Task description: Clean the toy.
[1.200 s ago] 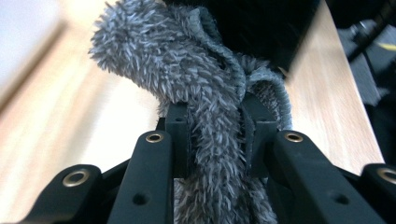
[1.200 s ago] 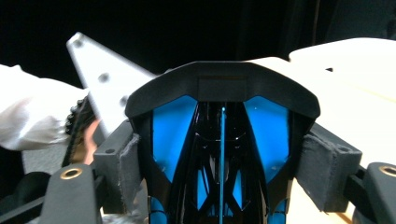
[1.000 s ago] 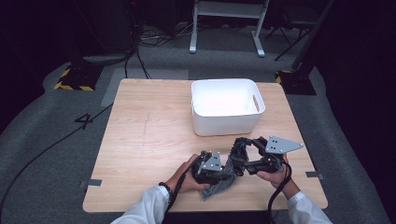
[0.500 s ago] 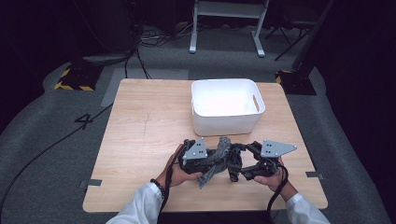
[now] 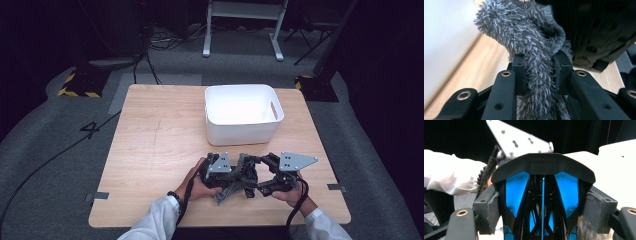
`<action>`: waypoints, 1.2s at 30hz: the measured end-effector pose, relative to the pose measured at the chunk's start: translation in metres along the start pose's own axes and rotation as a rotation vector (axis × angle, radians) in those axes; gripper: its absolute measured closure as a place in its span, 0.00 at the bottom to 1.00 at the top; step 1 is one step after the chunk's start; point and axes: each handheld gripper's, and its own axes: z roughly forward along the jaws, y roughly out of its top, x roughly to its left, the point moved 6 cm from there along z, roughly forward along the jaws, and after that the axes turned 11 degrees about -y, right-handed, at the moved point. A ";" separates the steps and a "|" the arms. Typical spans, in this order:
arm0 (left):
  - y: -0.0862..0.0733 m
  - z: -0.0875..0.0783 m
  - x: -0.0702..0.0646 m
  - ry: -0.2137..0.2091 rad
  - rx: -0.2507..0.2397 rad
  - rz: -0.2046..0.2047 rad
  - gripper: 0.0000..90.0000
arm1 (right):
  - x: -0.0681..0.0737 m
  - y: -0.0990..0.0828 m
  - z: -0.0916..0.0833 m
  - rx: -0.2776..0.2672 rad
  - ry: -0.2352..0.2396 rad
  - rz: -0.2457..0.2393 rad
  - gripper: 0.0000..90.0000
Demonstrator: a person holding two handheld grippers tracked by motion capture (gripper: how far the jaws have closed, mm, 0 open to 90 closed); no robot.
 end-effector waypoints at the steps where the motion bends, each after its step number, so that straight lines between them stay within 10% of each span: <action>1: -0.003 0.003 -0.001 -0.012 0.011 -0.006 0.77 | 0.000 0.000 0.000 -0.001 0.000 0.001 0.28; 14: -0.016 0.016 -0.020 -0.131 0.112 0.023 0.76 | -0.019 0.001 -0.012 -0.004 -0.096 0.017 0.28; 27: 0.021 -0.037 -0.025 -0.071 -0.118 0.049 0.76 | -0.031 -0.006 -0.013 0.022 -0.148 0.050 0.28; 36: 0.027 -0.045 -0.010 0.022 -0.161 0.036 0.76 | -0.023 -0.006 -0.009 0.013 -0.089 0.057 0.28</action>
